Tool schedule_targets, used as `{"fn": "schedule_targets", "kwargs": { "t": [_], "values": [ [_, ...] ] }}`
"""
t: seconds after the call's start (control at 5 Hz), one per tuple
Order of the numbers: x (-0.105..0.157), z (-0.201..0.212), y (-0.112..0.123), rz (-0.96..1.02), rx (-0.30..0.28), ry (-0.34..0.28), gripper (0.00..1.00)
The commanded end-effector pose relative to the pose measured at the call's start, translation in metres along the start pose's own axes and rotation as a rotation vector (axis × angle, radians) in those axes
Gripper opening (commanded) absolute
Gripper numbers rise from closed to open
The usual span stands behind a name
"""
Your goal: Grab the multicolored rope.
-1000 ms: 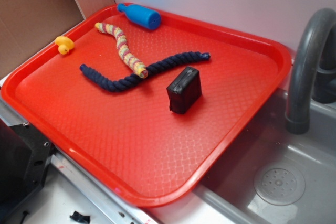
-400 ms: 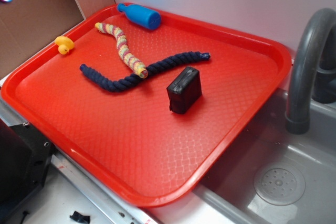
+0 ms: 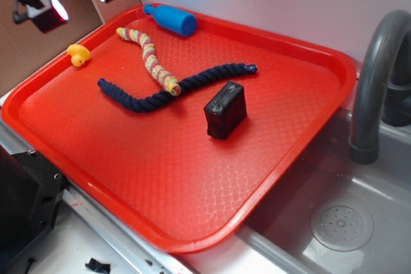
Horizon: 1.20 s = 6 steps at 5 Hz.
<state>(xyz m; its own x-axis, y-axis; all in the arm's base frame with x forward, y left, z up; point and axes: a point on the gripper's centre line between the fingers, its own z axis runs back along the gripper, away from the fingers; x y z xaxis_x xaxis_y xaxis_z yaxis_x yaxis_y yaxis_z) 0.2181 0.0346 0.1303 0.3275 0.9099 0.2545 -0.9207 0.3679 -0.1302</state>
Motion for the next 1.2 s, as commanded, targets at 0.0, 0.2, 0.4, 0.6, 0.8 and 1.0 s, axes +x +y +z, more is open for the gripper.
{"fn": "schedule_targets", "kwargs": {
  "t": [0.0, 0.2, 0.4, 0.6, 0.8, 1.0],
  "values": [
    [0.015, -0.073, -0.016, 0.028, 0.047, 0.013, 1.00],
    [0.010, -0.099, -0.024, -0.030, 0.027, 0.061, 1.00],
    [0.007, -0.114, -0.028, -0.058, 0.008, 0.071, 1.00],
    [0.004, -0.116, -0.027, -0.044, 0.003, 0.061, 0.72],
    [0.000, -0.118, -0.025, -0.032, 0.018, 0.052, 0.00],
    [0.000, -0.117, -0.025, -0.034, 0.020, 0.055, 0.00]
  ]
}}
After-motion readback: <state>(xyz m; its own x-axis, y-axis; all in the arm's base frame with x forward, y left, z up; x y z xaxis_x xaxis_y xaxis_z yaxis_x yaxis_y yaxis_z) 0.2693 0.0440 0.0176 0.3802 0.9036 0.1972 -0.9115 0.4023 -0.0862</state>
